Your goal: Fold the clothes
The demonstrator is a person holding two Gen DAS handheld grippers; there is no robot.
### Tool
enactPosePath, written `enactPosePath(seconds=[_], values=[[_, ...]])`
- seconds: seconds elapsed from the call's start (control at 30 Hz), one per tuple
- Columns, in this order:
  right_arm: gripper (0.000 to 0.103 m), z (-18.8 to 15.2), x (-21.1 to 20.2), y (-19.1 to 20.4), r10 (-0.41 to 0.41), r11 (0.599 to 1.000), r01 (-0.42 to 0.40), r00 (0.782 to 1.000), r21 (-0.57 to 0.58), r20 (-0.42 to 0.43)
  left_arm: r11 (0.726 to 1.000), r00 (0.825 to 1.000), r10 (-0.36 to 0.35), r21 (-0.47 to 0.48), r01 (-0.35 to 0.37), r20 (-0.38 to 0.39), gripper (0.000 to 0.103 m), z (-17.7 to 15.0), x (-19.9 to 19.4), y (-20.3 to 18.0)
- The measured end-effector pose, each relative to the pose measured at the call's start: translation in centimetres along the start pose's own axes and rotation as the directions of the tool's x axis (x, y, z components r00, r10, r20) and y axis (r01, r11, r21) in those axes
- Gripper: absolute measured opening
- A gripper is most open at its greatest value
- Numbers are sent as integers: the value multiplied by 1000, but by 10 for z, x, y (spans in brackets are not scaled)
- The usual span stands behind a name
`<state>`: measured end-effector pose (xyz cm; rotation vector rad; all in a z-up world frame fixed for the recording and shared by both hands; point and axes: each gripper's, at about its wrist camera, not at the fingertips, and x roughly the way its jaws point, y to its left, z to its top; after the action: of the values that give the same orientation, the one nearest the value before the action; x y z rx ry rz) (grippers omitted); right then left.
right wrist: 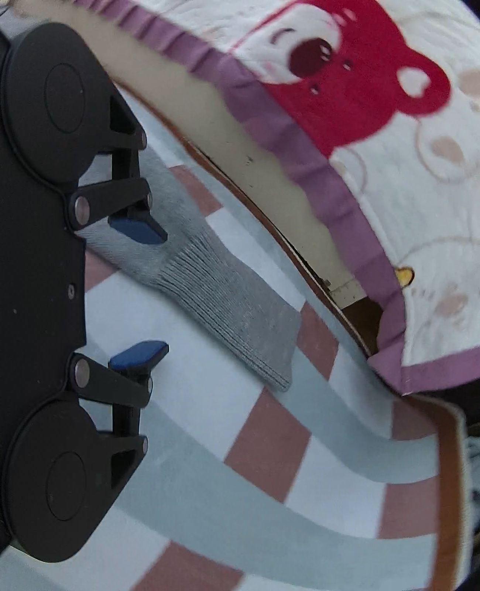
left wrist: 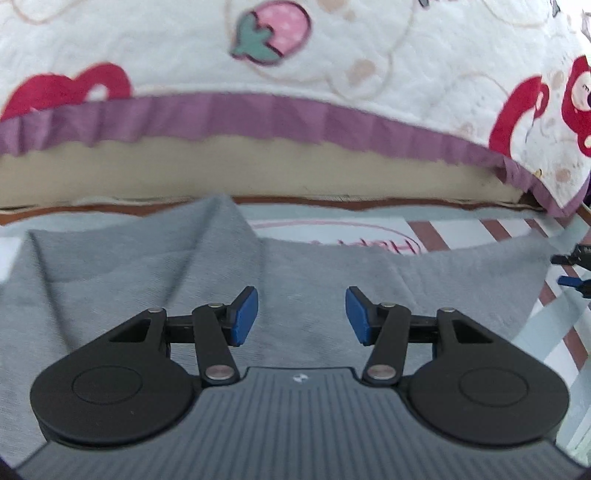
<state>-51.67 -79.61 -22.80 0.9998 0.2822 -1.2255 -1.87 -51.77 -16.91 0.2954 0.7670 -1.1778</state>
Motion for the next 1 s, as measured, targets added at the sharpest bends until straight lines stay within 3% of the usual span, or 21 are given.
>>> enactPosePath(seconds=[0.2, 0.27, 0.33, 0.4, 0.5, 0.6, 0.67, 0.73, 0.77, 0.83, 0.87, 0.93, 1.0], values=[[66, 32, 45, 28, -109, 992, 112, 993, -61, 48, 1000, 1000, 3, -7, -4, -29, 52, -6, 14, -6], [11, 45, 57, 35, -122, 990, 124, 992, -65, 37, 1000, 1000, 3, -20, -3, -27, 52, -8, 16, -4], [10, 60, 50, 44, -112, 990, 117, 991, -83, 66, 999, 1000, 0, -37, -1, -27, 52, -10, 13, -1], [9, 81, 24, 61, -65, 980, 94, 984, -174, 168, 999, 1000, 3, -47, -4, -29, 52, -13, 7, 0], [9, 110, -18, 66, 4, 971, 72, 948, -227, 319, 998, 999, 14, -55, -16, -36, 52, -17, -4, -1], [9, 121, -21, 52, 11, 966, 71, 949, -249, 315, 999, 999, -5, -51, 2, -52, 52, -27, -4, -18], [11, 112, -7, 49, -68, 933, 167, 952, -319, 299, 999, 997, -24, -44, 21, -77, 52, -34, 5, -29], [16, 96, 17, 48, -215, 870, 316, 934, -379, 285, 999, 994, -18, -45, 13, -108, 52, -40, 13, -34], [18, 90, 31, 46, -320, 838, 399, 912, -373, 258, 998, 993, -17, -55, 11, -116, 52, -41, 11, -34], [20, 83, 47, 46, -536, 770, 569, 822, -288, 192, 996, 992, -30, -91, 18, -125, 52, -39, 1, -29], [29, 80, 42, 49, -553, 780, 586, 809, -219, 198, 992, 993, -40, -120, 26, -115, 52, -37, -10, -22], [32, 73, 28, 63, -460, 846, 505, 854, -170, 243, 988, 996, -39, -151, 28, -75, 52, -36, -37, -5], [34, 61, 16, 89, -367, 872, 433, 887, -227, 280, 992, 999, 14, -127, -20, -50, 52, -41, -68, 14]])
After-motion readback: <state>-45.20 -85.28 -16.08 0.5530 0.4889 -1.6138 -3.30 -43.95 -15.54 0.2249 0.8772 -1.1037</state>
